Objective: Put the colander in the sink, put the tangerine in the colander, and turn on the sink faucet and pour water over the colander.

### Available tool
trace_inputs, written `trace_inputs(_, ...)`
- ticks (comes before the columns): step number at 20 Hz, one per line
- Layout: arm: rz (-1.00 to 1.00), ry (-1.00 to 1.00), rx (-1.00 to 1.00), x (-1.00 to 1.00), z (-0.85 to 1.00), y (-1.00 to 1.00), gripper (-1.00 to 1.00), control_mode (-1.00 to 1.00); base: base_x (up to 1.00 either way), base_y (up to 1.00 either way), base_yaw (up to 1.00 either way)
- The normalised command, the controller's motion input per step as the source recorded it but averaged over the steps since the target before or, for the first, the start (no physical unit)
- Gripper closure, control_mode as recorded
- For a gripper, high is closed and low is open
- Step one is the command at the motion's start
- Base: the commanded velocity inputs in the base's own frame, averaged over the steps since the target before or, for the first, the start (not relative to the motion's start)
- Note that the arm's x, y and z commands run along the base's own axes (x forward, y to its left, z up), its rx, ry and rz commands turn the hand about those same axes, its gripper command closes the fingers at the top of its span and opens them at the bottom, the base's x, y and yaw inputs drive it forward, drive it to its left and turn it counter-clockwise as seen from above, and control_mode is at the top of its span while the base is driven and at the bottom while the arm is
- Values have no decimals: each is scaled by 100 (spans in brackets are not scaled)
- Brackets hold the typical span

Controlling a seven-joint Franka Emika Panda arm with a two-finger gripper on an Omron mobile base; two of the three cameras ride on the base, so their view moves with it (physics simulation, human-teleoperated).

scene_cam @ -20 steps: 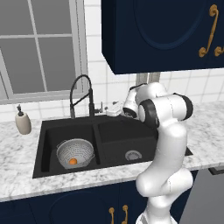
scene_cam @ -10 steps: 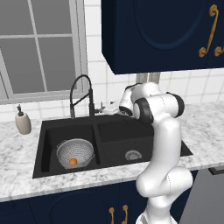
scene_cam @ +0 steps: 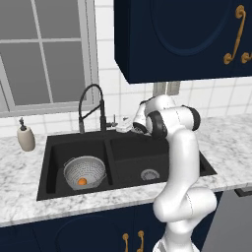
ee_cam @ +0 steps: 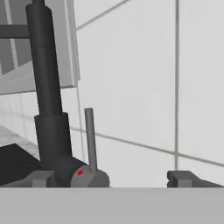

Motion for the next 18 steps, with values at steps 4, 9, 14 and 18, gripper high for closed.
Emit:
trace_inputs(4,0,-5,0,28,0,0,-100,-100,0,0,0)
trace_inputs(9,0,0,0,26,0,8,-100,-100,0,0,0)
trace_inputs(14,0,0,0,2,0,14,-100,-100,0,0,0)
trace_inputs(18,0,1,0,3,0,25,-100,-100,0,0,0)
